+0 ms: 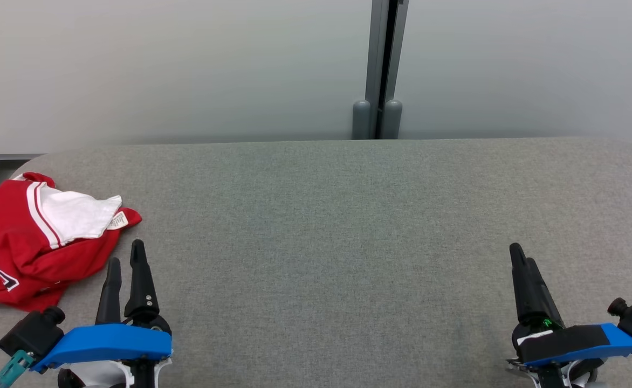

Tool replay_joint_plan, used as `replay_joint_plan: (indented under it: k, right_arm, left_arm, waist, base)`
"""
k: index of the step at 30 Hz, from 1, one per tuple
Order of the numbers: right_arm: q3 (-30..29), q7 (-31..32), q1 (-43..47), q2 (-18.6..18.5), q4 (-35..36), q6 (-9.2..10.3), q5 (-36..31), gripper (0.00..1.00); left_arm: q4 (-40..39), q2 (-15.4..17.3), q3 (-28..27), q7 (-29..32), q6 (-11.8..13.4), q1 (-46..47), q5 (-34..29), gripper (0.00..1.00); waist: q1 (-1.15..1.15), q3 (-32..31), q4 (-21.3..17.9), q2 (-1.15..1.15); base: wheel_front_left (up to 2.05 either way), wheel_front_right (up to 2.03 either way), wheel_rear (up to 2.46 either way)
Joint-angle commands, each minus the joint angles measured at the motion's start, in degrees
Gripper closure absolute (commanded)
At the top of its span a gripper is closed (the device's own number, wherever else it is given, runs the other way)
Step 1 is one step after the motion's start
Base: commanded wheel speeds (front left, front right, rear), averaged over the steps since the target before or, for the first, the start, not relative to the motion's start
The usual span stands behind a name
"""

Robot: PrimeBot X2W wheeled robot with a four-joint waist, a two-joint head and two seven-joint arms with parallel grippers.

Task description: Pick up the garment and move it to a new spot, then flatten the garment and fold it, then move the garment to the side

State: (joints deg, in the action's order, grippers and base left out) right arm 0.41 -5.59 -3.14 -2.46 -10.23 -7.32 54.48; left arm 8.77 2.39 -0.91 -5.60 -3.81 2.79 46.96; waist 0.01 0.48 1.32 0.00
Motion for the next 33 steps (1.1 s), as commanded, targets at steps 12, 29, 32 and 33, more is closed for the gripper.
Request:
replay_joint_plan:
  k: [12,29,32,33]
  right_arm:
    - [1.20,-2.29,-0.86,-0.44,1.18,-0.18,-9.21,0.00]
    - [2.39,-4.81,-1.08,-0.51,1.06,-0.18,-18.56,0.00]
    - [2.47,-5.16,-1.04,-0.52,0.92,-0.18,-20.06,0.00]
    - [2.50,-5.29,-1.02,-0.52,0.81,-0.18,-20.58,0.00]
  left_arm:
    - [-0.21,0.52,1.52,-2.28,1.32,1.74,-10.08,0.00]
    - [1.17,0.54,2.40,-4.77,3.40,2.07,-20.99,0.00]
    - [1.37,0.55,2.37,-5.15,3.66,2.21,-22.79,0.00]
    - [1.40,0.55,2.33,-5.25,3.73,2.21,-23.32,0.00]
  waist:
    - [0.00,0.07,0.40,0.00]
    - [-0.01,-0.01,0.84,0.00]
    - [-0.01,-0.04,0.96,0.00]
    - [-0.01,-0.05,1.01,0.00]
  base:
    - [0.00,0.00,0.00]
    - [0.00,0.00,0.00]
    - [0.00,0.00,0.00]
    - [0.00,0.00,0.00]
